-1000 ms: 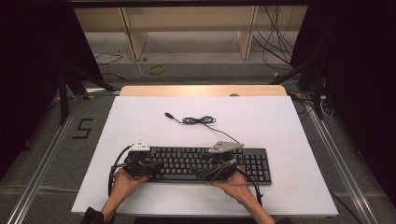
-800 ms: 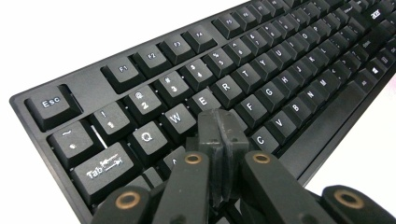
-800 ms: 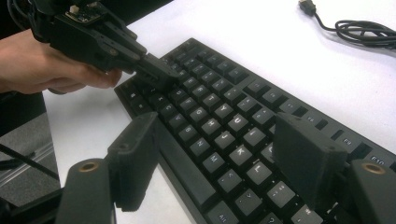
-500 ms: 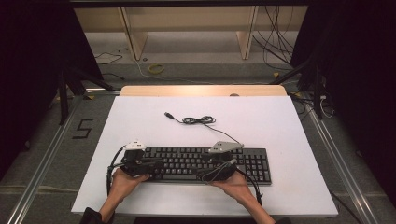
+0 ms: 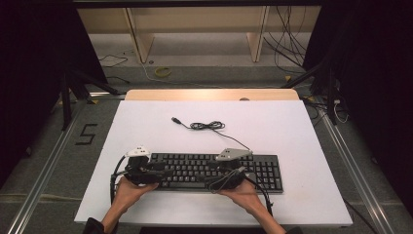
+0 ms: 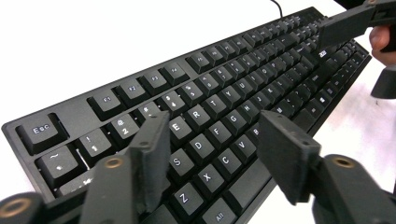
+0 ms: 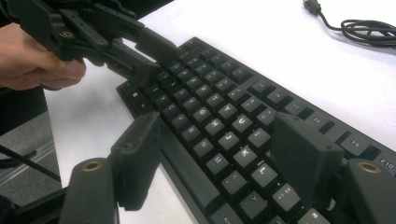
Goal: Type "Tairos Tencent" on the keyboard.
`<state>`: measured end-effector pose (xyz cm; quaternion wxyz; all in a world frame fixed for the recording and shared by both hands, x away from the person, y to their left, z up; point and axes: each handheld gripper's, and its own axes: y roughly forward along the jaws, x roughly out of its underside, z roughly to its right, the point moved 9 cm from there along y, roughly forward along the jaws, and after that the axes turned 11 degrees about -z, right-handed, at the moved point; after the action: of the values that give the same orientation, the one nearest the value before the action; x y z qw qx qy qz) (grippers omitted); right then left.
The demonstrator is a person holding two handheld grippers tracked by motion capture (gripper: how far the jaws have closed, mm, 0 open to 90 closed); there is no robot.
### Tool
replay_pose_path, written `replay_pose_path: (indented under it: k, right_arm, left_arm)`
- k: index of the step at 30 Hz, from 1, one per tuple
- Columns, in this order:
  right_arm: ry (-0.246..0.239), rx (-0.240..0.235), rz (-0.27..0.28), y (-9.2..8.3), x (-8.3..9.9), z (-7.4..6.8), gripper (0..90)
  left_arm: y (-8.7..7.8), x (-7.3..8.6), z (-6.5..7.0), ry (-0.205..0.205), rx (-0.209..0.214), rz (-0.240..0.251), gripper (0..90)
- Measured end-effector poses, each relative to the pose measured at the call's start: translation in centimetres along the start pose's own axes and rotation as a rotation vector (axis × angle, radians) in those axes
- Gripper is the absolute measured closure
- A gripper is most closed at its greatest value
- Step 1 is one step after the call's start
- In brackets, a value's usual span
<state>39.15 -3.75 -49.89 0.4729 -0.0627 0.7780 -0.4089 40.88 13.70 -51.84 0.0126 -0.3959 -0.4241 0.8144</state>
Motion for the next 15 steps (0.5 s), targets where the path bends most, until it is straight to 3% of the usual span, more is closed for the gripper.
replay_pose_path:
  k: [6, 15]
  right_arm:
    - [-0.006, 0.007, -0.001, 0.3, -0.1, -0.1, 36.9]
    - [-0.011, -0.002, -0.026, 0.9, -0.1, -0.6, 48.7]
  left_arm:
    - [-0.6, -0.3, 0.5, -0.007, 0.026, 0.037, 33.9]
    - [-1.1, -0.6, 0.5, -0.010, 0.020, 0.071, 29.2]
